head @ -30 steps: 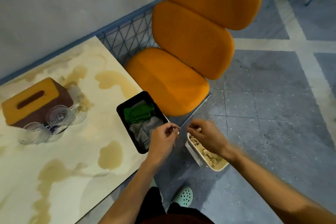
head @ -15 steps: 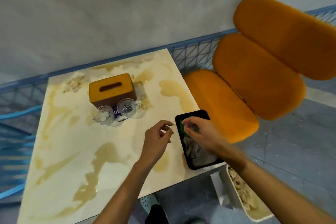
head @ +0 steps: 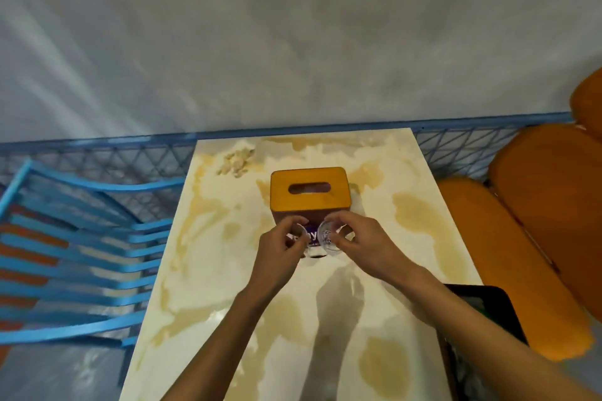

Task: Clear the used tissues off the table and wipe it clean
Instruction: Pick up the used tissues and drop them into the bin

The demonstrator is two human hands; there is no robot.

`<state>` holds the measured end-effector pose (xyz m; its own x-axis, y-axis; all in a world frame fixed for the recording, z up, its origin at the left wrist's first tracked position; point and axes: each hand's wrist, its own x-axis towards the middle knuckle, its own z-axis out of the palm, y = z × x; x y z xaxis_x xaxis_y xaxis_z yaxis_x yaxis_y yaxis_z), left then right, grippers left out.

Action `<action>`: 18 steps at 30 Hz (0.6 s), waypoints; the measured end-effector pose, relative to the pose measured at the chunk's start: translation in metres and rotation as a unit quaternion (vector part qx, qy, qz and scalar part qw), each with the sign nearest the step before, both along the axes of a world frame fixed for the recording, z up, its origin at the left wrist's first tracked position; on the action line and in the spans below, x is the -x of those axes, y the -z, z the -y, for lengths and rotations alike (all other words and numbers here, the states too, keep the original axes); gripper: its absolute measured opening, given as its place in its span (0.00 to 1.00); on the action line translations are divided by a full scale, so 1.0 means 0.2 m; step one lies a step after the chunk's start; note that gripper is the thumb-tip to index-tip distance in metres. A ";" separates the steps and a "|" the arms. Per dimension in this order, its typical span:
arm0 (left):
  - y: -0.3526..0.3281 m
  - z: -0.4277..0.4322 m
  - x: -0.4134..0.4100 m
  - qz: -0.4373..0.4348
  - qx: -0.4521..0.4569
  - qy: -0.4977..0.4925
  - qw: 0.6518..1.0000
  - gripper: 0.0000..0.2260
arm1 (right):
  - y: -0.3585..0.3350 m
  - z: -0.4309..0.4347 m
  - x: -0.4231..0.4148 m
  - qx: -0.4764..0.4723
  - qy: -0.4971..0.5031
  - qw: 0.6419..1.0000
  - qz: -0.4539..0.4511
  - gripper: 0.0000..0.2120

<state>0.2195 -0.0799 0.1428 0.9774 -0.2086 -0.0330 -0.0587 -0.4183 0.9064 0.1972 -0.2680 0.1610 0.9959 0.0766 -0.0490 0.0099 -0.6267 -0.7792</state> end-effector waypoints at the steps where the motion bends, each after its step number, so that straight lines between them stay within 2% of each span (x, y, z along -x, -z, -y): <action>1: 0.00 -0.06 -0.06 0.001 -0.005 -0.005 1.000 0.08 | 0.00 -0.05 -0.08 0.000 -0.008 1.000 -0.001 0.13; 18: 0.25 -0.68 -1.05 -0.037 -0.107 -0.072 0.991 0.11 | 0.16 -0.56 -1.18 0.109 -0.077 0.990 -0.044 0.12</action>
<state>0.4288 0.0569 0.0924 0.9897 -0.0481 -0.1352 0.0794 -0.6014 0.7950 0.4335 -0.1560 0.1291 0.9641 0.2057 -0.1679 0.0561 -0.7759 -0.6283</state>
